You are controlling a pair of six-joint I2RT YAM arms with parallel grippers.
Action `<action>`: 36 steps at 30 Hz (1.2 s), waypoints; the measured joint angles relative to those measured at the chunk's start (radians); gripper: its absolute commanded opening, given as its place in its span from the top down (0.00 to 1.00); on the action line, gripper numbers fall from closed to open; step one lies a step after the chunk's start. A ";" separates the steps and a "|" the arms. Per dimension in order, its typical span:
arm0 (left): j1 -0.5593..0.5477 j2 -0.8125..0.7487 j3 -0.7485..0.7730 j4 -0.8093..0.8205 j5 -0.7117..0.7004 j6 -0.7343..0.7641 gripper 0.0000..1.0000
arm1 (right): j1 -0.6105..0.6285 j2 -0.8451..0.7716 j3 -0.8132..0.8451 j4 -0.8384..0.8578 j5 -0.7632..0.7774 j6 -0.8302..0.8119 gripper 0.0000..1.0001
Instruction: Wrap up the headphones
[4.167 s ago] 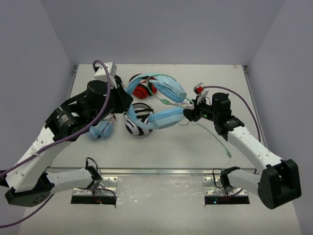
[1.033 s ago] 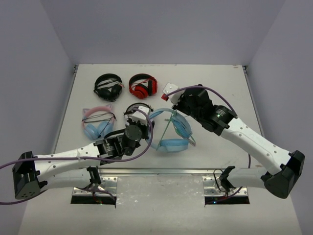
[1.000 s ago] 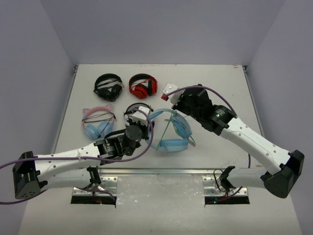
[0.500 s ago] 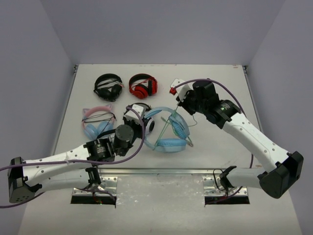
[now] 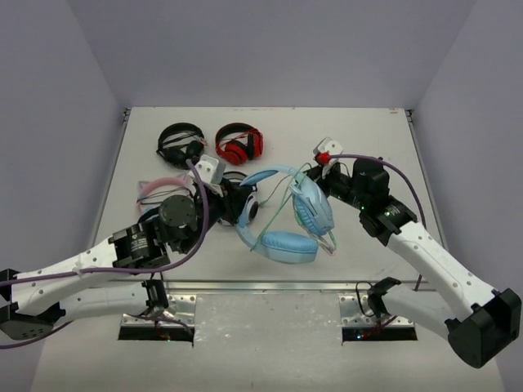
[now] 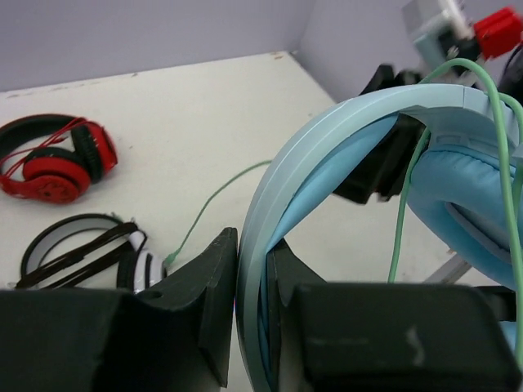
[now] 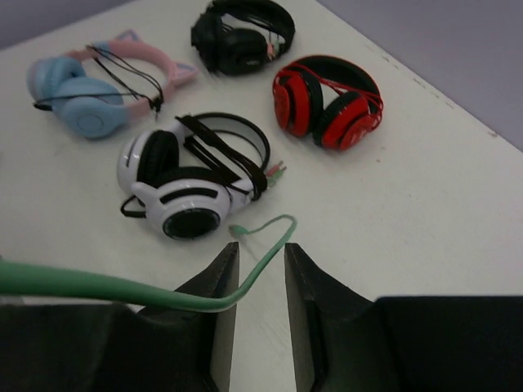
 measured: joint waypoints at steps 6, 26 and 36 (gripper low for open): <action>0.000 -0.008 0.080 0.042 0.072 -0.045 1.00 | 0.001 0.004 -0.111 0.303 -0.108 0.127 0.70; 0.000 0.064 0.354 0.072 -0.063 -0.071 1.00 | 0.014 0.294 -0.365 0.921 -0.217 0.445 0.96; 0.000 0.068 0.344 0.159 -0.278 -0.105 1.00 | 0.204 0.321 -0.426 1.016 -0.172 0.510 0.91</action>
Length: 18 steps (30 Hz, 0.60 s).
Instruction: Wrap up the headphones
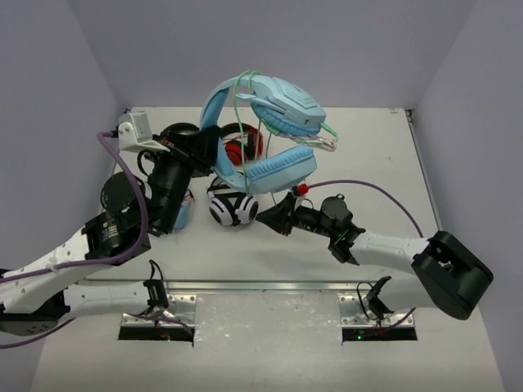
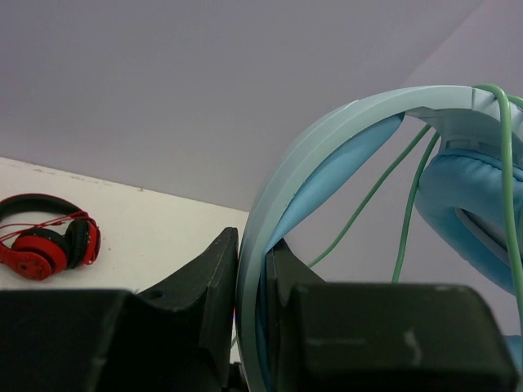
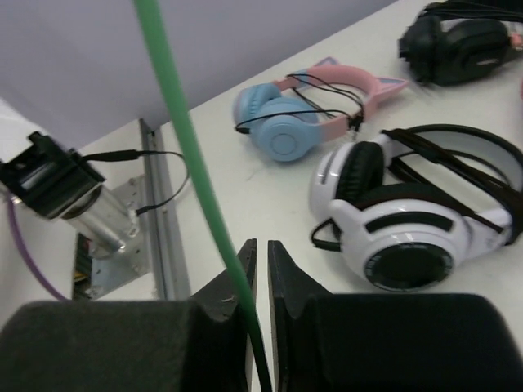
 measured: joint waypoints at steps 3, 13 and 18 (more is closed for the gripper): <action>0.000 0.010 -0.005 0.021 -0.079 -0.014 1.00 | 0.089 -0.019 -0.001 -0.003 0.043 -0.014 0.89; 0.000 0.096 -0.018 0.109 -0.386 0.076 1.00 | 0.414 -0.149 0.018 -0.199 0.329 -0.136 0.99; 0.075 0.157 -0.042 0.162 -0.462 0.174 1.00 | 0.618 -0.190 0.127 -0.370 0.536 -0.262 0.99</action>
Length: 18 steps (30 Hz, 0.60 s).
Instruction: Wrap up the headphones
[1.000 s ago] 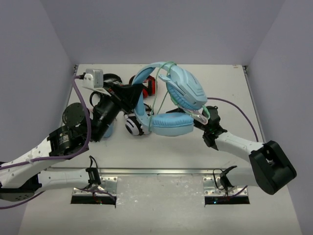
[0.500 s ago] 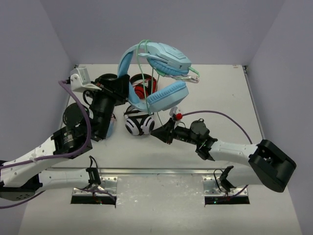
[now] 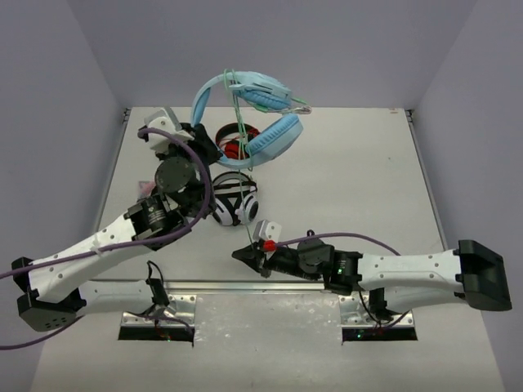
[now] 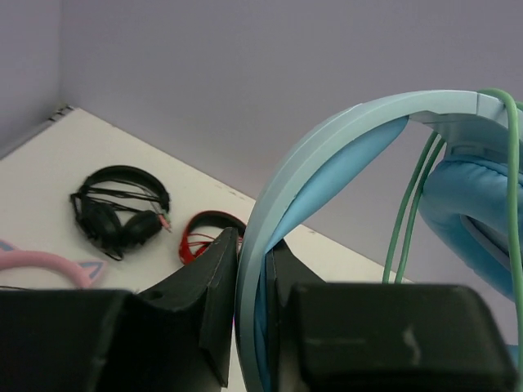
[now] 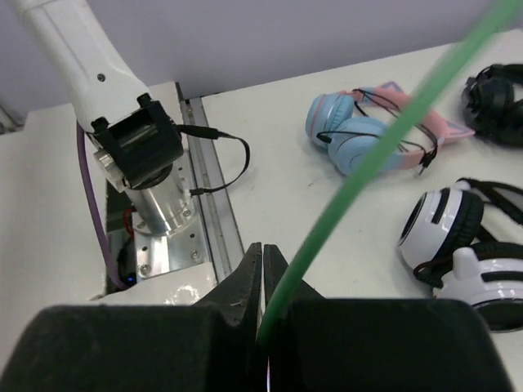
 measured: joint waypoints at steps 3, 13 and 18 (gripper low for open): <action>0.129 0.037 0.000 -0.088 0.031 -0.040 1.00 | 0.099 -0.005 0.075 -0.092 0.128 -0.075 0.99; 0.344 0.129 -0.002 -0.311 0.153 -0.110 1.00 | 0.174 -0.017 0.261 -0.386 0.348 -0.210 0.99; 0.452 0.129 -0.105 -0.321 0.301 -0.161 1.00 | 0.171 -0.019 0.389 -0.562 0.407 -0.295 0.99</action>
